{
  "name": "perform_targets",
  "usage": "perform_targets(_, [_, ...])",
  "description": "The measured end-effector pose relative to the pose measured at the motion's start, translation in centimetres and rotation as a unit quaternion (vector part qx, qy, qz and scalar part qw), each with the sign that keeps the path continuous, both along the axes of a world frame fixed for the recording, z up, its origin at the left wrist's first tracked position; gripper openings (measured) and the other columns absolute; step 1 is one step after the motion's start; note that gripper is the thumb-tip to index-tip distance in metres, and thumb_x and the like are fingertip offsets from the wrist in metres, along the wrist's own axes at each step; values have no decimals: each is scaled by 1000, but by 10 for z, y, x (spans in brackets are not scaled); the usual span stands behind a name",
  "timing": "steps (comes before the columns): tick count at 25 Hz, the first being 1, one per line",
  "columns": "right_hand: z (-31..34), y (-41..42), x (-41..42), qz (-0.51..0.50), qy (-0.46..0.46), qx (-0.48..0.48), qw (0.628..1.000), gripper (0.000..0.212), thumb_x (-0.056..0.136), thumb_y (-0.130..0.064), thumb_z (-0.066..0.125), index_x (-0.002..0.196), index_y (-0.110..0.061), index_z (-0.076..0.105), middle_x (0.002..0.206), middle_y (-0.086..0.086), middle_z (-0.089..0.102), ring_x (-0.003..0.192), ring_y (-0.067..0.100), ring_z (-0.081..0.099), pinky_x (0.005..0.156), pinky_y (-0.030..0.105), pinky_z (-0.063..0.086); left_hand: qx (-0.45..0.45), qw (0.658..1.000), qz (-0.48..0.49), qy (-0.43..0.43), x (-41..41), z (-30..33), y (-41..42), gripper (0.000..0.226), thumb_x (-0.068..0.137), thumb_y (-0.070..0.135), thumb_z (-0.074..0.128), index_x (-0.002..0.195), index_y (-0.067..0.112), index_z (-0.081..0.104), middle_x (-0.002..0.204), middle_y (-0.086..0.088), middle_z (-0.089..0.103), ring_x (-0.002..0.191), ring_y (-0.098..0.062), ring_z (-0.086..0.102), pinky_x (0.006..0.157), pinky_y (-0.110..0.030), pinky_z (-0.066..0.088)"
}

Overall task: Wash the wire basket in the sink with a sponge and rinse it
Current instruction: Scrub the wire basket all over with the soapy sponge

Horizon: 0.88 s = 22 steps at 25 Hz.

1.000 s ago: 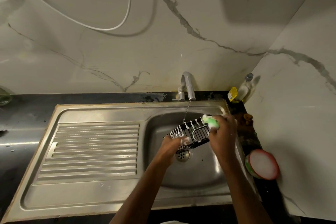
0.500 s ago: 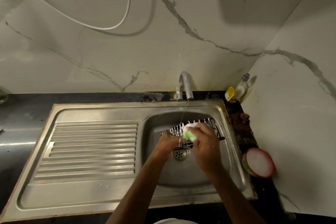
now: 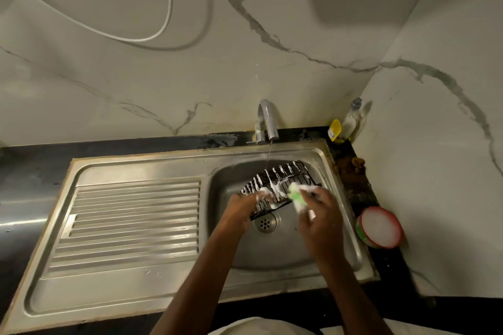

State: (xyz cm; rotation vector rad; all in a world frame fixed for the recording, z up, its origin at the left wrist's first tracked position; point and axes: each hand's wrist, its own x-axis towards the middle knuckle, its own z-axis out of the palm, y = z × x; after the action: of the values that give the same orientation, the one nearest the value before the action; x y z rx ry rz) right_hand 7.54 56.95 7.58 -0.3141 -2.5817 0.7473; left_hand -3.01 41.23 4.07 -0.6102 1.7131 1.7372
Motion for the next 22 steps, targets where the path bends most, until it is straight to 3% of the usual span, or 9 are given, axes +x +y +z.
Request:
perform_targets(2, [2, -7, -4, -18, 13, -17, 1000, 46, 88, -20, 43, 122, -5, 69, 119, 16, 61, 104, 28, 60, 77, 41, 61, -3, 1000, 12, -6, -1, 2, -3, 22, 77, 31, 86, 83, 11, 81, 112, -24, 70, 104, -29, 62, 92, -46, 55])
perform_targets(5, [1, -42, 9, 115, 38, 49, 991, 44, 87, -13, 44, 121, -8, 71, 119, 19, 63, 105, 28, 60, 82, 33, 58, 30, 999, 22, -3, -1, 2, -5, 60, 61, 41, 87, 102, -2, 74, 106, -28, 68, 97, -36, 65, 82, -40, 53])
perform_targets(10, [8, 23, -20, -92, 29, -19, 995, 44, 86, -3, 44, 122, -4, 69, 115, 17, 64, 102, 30, 61, 80, 6, 41, 55, 998, 37, 0, 0, 5, -11, 21, 89, 27, 76, 91, 6, 71, 99, -21, 68, 92, -32, 63, 75, -35, 49])
perform_targets(13, [4, -38, -9, 45, 67, 40, 996, 39, 89, -7, 46, 118, -4, 72, 113, 16, 65, 100, 27, 59, 78, 22, 52, 87, 995, 53, 12, 0, 10, -3, 24, 102, 25, 58, 86, 10, 67, 69, -6, 69, 62, -17, 65, 51, -23, 48])
perform_targets(15, [4, -44, -6, 143, 72, 94, 983, 38, 89, -6, 45, 116, -4, 73, 113, 18, 66, 101, 30, 60, 79, 31, 54, 94, 994, 57, 17, 2, 11, 2, 27, 99, 29, 56, 78, 15, 65, 64, -2, 66, 55, -15, 62, 50, -22, 47])
perform_targets(17, [8, -9, -22, 58, 46, 60, 995, 40, 87, -2, 46, 117, -4, 72, 118, 18, 64, 107, 29, 58, 88, 29, 55, 64, 996, 45, 31, 2, 12, 2, 27, 91, 27, 56, 66, 22, 65, 65, 1, 59, 62, -17, 55, 58, -26, 42])
perform_targets(19, [14, 17, -34, -85, 30, 15, 996, 40, 84, 5, 54, 119, -3, 70, 120, 18, 62, 110, 31, 56, 88, 39, 57, 28, 998, 39, 46, 4, 11, 1, 30, 90, 23, 53, 62, 24, 64, 65, 4, 58, 71, -19, 51, 66, -31, 40])
perform_targets(20, [14, 11, -33, -85, 34, 12, 996, 40, 83, 6, 55, 119, -3, 70, 119, 18, 62, 108, 31, 57, 85, 39, 58, 16, 997, 47, 51, 5, 14, 0, 28, 93, 22, 51, 68, 23, 64, 72, 3, 60, 77, -20, 52, 71, -32, 40])
perform_targets(22, [8, -28, -22, 26, 53, 58, 997, 38, 85, 1, 50, 116, -3, 71, 115, 16, 64, 104, 28, 57, 84, 30, 54, 11, 996, 57, 61, 7, 19, 0, 23, 100, 23, 47, 85, 18, 64, 92, -4, 64, 90, -23, 55, 75, -34, 42])
